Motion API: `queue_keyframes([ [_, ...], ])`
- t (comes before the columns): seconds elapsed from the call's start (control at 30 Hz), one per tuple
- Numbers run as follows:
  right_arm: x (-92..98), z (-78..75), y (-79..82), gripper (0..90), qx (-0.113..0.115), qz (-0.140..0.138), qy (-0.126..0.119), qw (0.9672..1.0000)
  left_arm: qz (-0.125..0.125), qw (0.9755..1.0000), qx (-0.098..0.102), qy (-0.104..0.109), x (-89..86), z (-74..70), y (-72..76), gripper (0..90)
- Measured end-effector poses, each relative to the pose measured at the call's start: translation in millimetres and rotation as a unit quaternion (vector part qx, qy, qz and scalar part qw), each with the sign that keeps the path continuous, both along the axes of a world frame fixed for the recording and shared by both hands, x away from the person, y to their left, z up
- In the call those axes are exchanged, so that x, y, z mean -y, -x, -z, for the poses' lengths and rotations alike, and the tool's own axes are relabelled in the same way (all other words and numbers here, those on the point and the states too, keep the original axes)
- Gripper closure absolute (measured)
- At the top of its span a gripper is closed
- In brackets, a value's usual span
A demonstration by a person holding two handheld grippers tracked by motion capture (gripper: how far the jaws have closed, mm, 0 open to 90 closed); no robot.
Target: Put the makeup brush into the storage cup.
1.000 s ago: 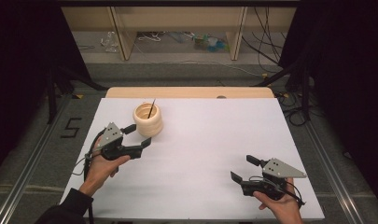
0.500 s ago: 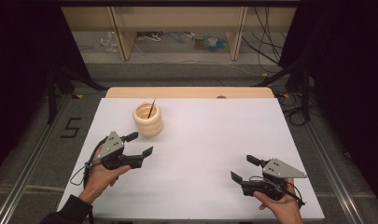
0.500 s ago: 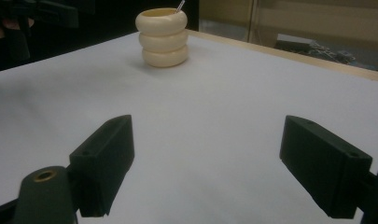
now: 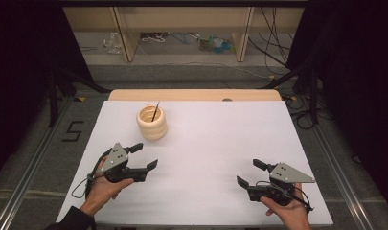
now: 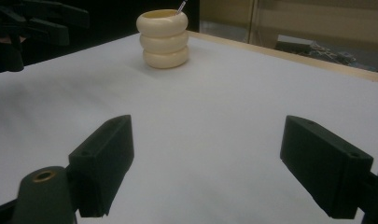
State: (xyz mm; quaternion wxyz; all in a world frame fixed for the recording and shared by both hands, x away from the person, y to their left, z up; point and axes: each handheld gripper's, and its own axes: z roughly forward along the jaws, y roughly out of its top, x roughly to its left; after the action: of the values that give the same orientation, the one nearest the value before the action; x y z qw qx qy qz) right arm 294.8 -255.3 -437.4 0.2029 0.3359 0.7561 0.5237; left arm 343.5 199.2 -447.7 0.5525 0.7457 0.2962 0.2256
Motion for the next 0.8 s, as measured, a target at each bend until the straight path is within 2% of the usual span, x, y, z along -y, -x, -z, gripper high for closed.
queue_keyframes([
  [0.03, -1.3, 1.6, -2.1, 18.5, 0.021, 0.002, -0.008, 0.9998, 0.0, 1.0, 0.002, 0.0, -0.8, 0.1, 0.5, 20.3],
  [0.17, -0.9, 1.1, -1.7, 18.5, 0.018, 0.0, -0.006, 0.9998, -0.007, 1.0, 0.002, 0.006, -4.3, 0.5, 3.9, 20.2],
  [0.33, -1.4, 1.6, -2.1, 18.5, 0.021, 0.001, -0.008, 0.9997, -0.007, 1.0, -0.001, 0.002, -5.5, 2.8, 7.8, 19.7],
  [0.37, -1.5, 0.9, -0.6, 18.5, 0.007, -0.001, -0.008, 0.9999, -0.007, 1.0, -0.002, 0.002, -5.1, 3.4, 8.4, 19.7],
  [0.57, -1.6, 1.2, -0.6, 18.0, 0.008, -0.002, -0.008, 0.9999, -0.005, 1.0, 0.004, -0.001, -5.3, 2.9, 10.8, 19.5],
  [0.8, -1.2, 1.3, -1.8, 16.5, 0.018, 0.0, -0.007, 0.9998, -0.006, 1.0, 0.0, -0.001, -5.1, 2.7, 13.7, 18.0],
])
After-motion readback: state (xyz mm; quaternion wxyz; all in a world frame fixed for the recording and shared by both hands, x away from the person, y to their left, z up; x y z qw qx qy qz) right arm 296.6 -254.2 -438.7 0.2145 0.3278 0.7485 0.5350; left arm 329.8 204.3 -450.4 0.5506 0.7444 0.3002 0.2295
